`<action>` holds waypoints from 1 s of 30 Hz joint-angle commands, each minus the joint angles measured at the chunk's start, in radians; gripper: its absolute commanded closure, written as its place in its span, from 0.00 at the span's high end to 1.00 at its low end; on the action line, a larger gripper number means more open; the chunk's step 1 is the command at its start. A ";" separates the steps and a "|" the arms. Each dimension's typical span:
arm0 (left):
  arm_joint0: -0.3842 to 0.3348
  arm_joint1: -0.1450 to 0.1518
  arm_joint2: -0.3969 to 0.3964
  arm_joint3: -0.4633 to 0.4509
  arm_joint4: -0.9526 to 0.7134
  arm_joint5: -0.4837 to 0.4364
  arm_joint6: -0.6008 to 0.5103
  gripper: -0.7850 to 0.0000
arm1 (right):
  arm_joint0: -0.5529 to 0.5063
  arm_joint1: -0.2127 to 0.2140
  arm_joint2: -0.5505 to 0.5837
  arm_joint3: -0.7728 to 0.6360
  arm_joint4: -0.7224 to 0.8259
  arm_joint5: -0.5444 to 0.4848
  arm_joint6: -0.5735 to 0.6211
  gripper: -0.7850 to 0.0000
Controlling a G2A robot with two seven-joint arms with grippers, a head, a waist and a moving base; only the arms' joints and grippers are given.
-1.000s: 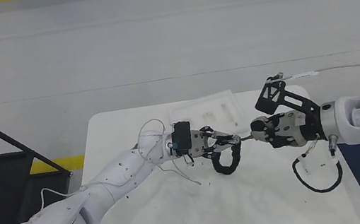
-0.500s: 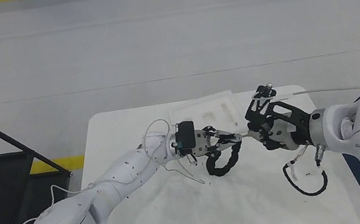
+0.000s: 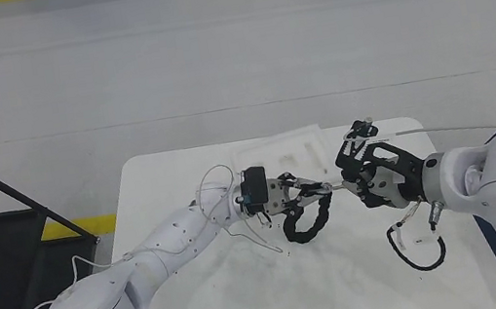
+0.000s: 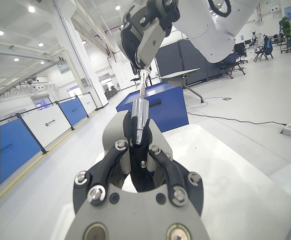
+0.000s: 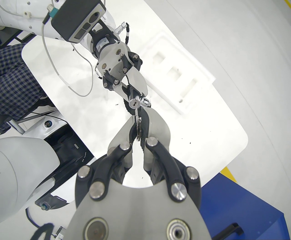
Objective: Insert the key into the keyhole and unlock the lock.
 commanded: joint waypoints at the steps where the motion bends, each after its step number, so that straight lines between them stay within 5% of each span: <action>1: 0.000 -0.001 0.000 0.002 -0.003 -0.001 -0.001 0.00 | 0.001 0.001 -0.001 0.000 -0.002 0.003 0.000 0.00; 30: -0.003 -0.009 0.000 0.021 0.001 -0.004 -0.004 0.00 | -0.009 0.001 -0.011 0.023 -0.016 0.022 -0.061 0.00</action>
